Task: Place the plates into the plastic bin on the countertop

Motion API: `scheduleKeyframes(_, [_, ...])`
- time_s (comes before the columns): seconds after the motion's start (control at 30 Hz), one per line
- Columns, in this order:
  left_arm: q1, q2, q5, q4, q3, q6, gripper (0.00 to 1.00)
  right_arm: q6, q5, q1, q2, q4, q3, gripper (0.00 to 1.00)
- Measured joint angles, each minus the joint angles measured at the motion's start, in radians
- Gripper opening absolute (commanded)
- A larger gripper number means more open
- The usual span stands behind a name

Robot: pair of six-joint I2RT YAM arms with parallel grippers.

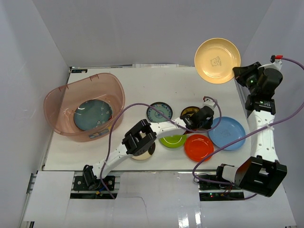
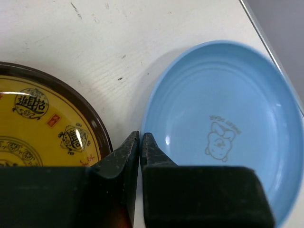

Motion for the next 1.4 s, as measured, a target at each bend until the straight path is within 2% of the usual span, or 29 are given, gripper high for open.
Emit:
scheduleKeyframes(0.33, [0.003,-0.172,-0.005,0.106,-0.126,-0.002,0.0,0.044,-0.046,-0.023,-0.032,-0.006,0.127,0.08])
scheduleKeyframes(0.47, [0.022,-0.351,-0.003,0.159,-0.296,-0.023,0.0,0.086,-0.105,-0.06,-0.032,-0.012,0.216,0.08])
scheduleKeyframes(0.6, [0.105,-0.602,-0.011,0.195,-0.528,-0.048,0.0,0.119,-0.148,-0.082,-0.034,-0.007,0.275,0.08])
scheduleKeyframes(0.7, [0.233,-0.819,-0.029,0.187,-0.702,-0.069,0.0,0.142,-0.175,-0.085,-0.035,-0.003,0.286,0.08])
scheduleKeyframes(0.83, [0.474,-1.114,-0.068,0.119,-0.902,-0.11,0.0,0.195,-0.236,-0.079,-0.018,0.026,0.286,0.08])
scheduleKeyframes(0.93, [0.655,-1.292,-0.086,0.016,-0.984,-0.134,0.0,0.209,-0.255,-0.037,0.009,0.04,0.288,0.08])
scheduleKeyframes(1.0, [0.774,-1.388,-0.101,-0.066,-1.004,-0.137,0.0,0.195,-0.246,0.043,0.035,0.034,0.298,0.08])
scheduleKeyframes(1.13, [1.001,-1.487,-0.109,-0.163,-1.044,-0.138,0.0,0.142,-0.196,0.287,0.083,0.012,0.303,0.08])
scheduleKeyframes(1.27, [1.201,-1.501,-0.098,-0.225,-1.131,-0.15,0.0,0.09,-0.14,0.501,0.143,0.003,0.307,0.08])
scheduleKeyframes(1.4, [1.282,-1.413,-0.097,-0.292,-1.154,-0.158,0.0,0.032,-0.058,0.673,0.215,-0.005,0.323,0.08])
